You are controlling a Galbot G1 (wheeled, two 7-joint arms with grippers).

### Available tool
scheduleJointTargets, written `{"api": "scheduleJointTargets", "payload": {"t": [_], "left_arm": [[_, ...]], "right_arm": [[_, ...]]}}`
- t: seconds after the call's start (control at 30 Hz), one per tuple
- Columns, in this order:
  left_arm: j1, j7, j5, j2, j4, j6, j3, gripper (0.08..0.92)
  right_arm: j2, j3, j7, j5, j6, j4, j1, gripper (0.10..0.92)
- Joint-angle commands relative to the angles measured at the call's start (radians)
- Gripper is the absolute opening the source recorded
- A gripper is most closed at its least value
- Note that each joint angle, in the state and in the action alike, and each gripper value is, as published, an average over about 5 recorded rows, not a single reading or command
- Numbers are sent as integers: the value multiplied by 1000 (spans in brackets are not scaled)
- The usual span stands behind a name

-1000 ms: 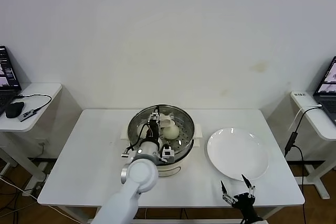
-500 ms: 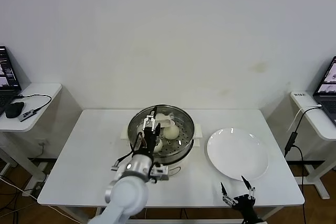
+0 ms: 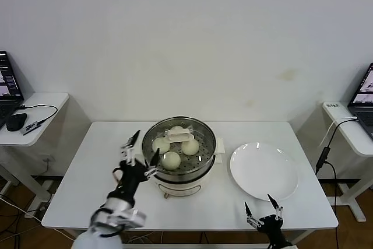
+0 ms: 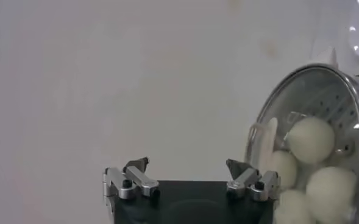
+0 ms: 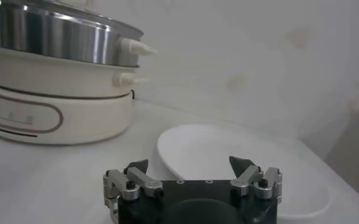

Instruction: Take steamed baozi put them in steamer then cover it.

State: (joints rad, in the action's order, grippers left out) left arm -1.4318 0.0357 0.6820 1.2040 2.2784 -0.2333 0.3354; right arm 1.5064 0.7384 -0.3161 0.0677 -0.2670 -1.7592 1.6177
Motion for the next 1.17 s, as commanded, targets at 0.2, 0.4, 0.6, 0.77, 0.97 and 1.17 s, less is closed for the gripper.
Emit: {"api": "scheduleJointTargets", "payload": {"t": [0.2,0.4,0.6,0.77,0.97,1.17], "left_arm": [[-349,-312,-1034,55,-114,308,261,823],[-356,-275,-997,100,-198,372,252,823],[-349,-251,-963,134,-226,370,263,823],[-347,-219,-928,141,-239,374,266,823],[-351,-193,-911,130,-245,375,273,823],[-354,-180,-911,114,-250,370,277,823]], "right_arm": [[-167,-102,96,-120,73,-133,103,823],[-188,-102,132,-151,91,-168,140,823],[-198,-121,141,-165,96,-194,167,823],[-195,-123,145,-167,102,-199,166,823],[-186,-123,143,-164,111,-206,170,823],[-190,-124,141,-165,112,-209,180,823]]}}
